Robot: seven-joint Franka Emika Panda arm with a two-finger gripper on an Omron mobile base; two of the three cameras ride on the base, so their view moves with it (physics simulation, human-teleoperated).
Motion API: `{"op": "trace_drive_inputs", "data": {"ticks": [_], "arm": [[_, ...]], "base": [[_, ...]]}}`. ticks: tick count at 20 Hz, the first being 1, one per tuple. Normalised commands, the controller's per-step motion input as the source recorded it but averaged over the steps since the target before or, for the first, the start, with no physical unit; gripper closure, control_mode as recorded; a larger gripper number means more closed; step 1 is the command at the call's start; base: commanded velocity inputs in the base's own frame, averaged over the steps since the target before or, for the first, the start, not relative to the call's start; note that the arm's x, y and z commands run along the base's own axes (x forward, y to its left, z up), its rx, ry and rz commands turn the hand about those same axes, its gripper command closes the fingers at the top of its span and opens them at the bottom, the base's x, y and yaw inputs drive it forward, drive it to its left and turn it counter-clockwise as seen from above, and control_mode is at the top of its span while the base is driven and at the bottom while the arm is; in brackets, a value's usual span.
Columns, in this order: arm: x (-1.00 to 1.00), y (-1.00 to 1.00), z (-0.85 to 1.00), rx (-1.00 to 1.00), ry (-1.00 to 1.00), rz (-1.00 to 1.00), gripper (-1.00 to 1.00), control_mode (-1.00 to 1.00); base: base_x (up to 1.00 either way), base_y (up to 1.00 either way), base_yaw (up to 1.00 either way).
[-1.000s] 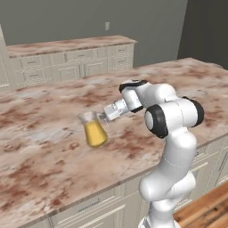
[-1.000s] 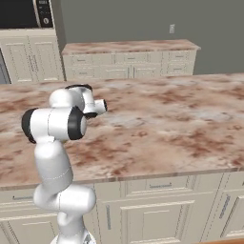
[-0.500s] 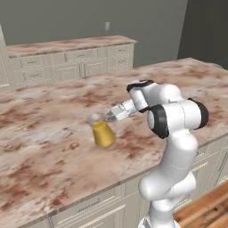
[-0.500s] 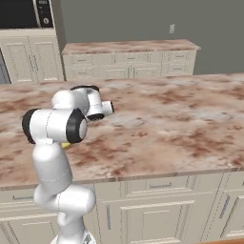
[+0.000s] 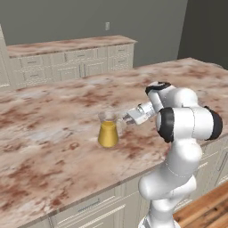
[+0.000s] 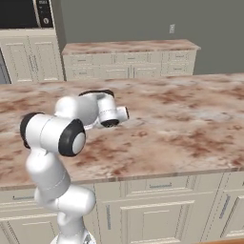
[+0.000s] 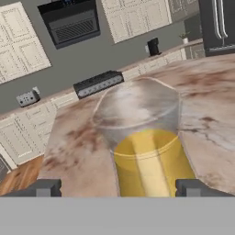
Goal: Place the pitcher and cup on the dining counter for serving.
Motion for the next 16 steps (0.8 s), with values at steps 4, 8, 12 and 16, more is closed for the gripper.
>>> {"op": "trace_drive_inputs", "data": {"ticks": [4, 8, 12, 16], "arm": [[-0.42, -0.63, 0.17, 0.0, 0.0, -0.01, -1.0, -1.0], [-0.84, -0.51, 0.71, -0.02, 0.0, -0.14, -1.0, -1.0], [-1.0, -0.34, 0.81, -0.08, 0.01, -0.32, -1.0, -1.0], [-0.97, -0.18, 0.49, -0.12, 0.11, -0.43, -1.0, -1.0]], "base": [[0.0, 0.0, 0.0], [0.0, 0.0, 0.0], [0.0, 0.0, 0.0], [0.0, 0.0, 0.0]]}}
